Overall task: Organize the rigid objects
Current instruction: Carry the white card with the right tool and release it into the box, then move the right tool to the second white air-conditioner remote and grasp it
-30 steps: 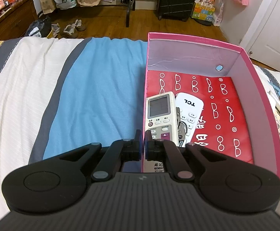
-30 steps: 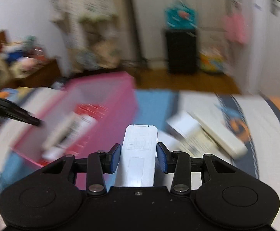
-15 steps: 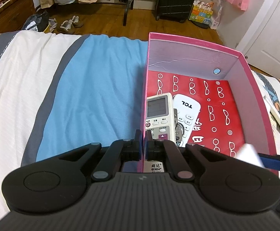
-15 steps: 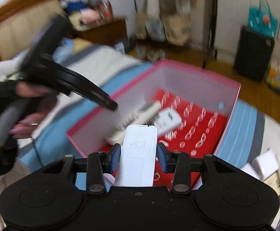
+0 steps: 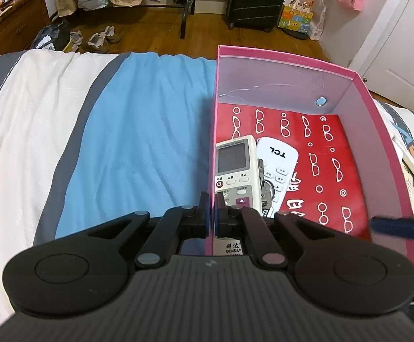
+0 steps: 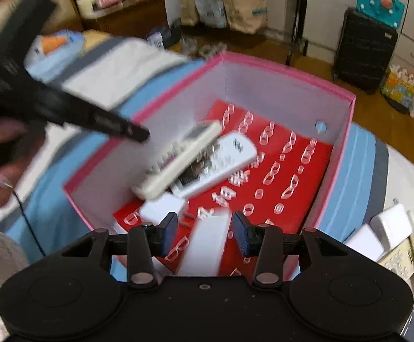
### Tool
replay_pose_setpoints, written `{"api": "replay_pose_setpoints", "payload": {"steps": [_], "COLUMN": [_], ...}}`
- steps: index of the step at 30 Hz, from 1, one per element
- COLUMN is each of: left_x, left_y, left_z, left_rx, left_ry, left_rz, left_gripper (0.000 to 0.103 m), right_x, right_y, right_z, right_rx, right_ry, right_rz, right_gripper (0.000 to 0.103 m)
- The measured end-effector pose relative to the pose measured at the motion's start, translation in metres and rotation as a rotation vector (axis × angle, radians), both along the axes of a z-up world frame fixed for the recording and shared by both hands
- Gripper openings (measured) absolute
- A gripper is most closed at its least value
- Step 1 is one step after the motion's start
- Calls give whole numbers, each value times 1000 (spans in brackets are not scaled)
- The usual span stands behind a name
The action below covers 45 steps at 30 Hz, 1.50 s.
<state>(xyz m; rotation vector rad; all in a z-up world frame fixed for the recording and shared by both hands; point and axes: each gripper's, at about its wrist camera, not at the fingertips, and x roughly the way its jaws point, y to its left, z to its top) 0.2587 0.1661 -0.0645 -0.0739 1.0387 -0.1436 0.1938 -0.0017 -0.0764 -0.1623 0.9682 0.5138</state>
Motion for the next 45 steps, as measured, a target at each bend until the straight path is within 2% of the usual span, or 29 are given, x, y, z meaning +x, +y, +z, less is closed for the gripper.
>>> {"api": "replay_pose_setpoints", "payload": {"steps": [5,7,8,10,12,14,18,21,23,27,29,32,36,39,44,45], "left_x": [0,1,1,2,3,2,2,-1,-2,1,1,2,2,2,2,2], "left_y": [-1,-3,-3,-5,-5,-6,-9,-16,-16,-11,-12,-12,-11,-11,-11,-10], "left_z": [0,-1,-1,-2,-3,-3,-3,-1,0,0,-2,-4,-4,-4,-4,-4], "left_rx": [9,15,19,24,29,35,52,93,96,73,77,73,65,68,65,64], "left_ry": [1,3,5,11,16,16,22,11,7,10,11,17,19,19,18,18], "left_rz": [3,5,6,9,11,11,13,2,3,11,5,4,3,3,3,4], "left_gripper": [3,3,3,3,3,3,2,3,3,3,3,3,3,3,3,3], "right_x": [-10,-14,-17,-22,-22,-18,-2,16,25,41,46,55,60,62,66,67], "right_y": [-46,-69,-79,-97,-119,-146,-194,-222,-237,-241,-233,-228,-228,-238,-252,-254], "right_z": [34,44,46,47,43,37,23,-1,-19,-40,-45,-58,-67,-68,-71,-72], "right_rx": [74,82,69,6,-41,-41,-86,-146,-174,-195,-203,-177,-188,-141,-87,-80], "right_ry": [-51,-98,-126,-173,-184,-169,-175,-187,-154,-108,-123,-106,-87,-65,-37,-34], "right_rz": [-18,-35,-33,7,-3,-27,-123,-184,-258,-258,-229,-209,-217,-282,-339,-350], "right_gripper": [48,59,70,72,72,73,78,82,82,79,78,70,71,76,77,70]}}
